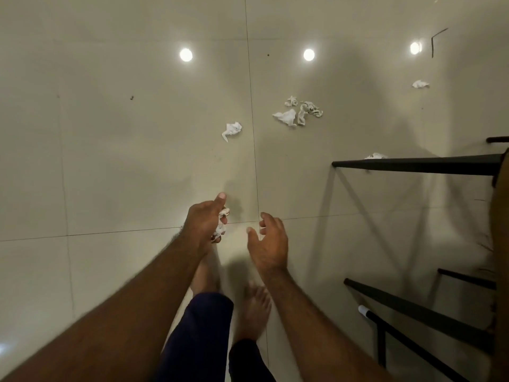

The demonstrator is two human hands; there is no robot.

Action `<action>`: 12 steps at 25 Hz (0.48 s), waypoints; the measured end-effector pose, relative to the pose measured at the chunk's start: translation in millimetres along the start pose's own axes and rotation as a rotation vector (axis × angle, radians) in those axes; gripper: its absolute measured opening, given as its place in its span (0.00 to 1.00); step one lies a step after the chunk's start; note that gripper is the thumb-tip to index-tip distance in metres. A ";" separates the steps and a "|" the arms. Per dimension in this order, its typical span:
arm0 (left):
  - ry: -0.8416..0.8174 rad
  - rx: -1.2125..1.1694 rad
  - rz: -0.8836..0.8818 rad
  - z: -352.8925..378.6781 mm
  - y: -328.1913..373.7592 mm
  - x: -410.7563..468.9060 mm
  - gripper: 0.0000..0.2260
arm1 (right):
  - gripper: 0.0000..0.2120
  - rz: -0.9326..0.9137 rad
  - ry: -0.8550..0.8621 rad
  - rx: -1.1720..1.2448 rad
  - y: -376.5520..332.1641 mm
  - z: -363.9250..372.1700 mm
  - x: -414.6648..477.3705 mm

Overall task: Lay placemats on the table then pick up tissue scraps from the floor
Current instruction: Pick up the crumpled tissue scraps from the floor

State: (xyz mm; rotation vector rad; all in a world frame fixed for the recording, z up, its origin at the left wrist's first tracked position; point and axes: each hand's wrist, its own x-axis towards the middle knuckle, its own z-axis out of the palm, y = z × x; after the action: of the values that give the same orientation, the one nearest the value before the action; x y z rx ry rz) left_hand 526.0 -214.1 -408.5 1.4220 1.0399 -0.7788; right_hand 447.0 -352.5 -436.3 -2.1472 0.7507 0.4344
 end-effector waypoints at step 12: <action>0.032 -0.033 0.051 -31.0 35.7 102.2 0.19 | 0.18 0.025 -0.162 -0.543 104.3 58.9 82.5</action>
State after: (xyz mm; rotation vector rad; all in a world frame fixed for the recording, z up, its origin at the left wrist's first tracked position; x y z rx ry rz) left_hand 595.0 -165.7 -483.2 1.4317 1.0325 -0.7005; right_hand 440.0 -388.9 -576.9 -2.5592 0.6144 0.8974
